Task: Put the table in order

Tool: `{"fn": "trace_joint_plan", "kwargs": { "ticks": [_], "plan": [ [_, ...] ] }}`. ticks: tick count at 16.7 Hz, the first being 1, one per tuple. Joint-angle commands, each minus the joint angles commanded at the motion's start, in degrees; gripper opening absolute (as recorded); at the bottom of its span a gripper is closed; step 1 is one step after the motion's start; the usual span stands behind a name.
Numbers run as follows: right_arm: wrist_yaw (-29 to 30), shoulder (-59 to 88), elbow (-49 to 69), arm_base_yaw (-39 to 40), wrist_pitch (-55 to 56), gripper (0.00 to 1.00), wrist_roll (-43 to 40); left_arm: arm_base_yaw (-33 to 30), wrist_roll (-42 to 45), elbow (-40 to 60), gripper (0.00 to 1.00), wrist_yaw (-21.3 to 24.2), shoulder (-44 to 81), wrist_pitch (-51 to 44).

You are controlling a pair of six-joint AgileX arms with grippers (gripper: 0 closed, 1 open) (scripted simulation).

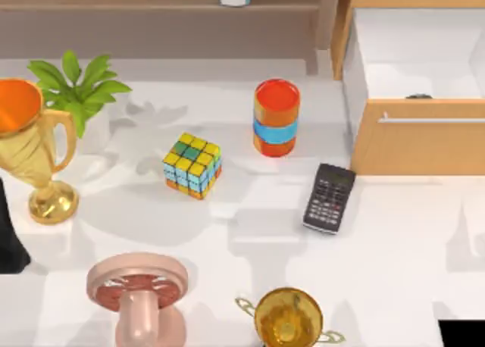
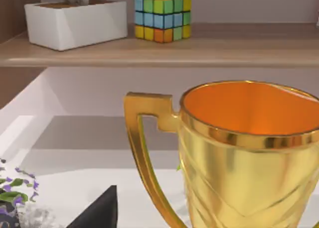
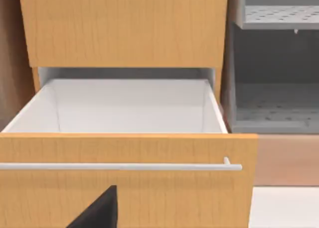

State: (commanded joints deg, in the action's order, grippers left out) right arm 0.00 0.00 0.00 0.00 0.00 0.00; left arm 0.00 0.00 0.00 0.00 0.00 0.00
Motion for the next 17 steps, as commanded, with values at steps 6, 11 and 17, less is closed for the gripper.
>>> {"fn": "trace_joint_plan", "kwargs": {
  "ticks": [6, 11, 17],
  "plan": [
    [0.00, 5.88, 5.80, 0.30, -3.72, 1.00, -0.25, 0.00, 0.00, 0.00, 1.00, 0.00, 0.00, 0.00],
    [-0.01, 26.50, 25.20, 1.51, -15.10, 1.00, -1.12, 0.00, 0.00, 0.00, 1.00, 0.00, 0.00, 0.00],
    [-0.06, 64.39, 59.01, 3.79, -33.59, 1.00, -2.58, 0.00, 0.00, 0.00, 1.00, 0.00, 0.00, 0.00]
  ]
}}
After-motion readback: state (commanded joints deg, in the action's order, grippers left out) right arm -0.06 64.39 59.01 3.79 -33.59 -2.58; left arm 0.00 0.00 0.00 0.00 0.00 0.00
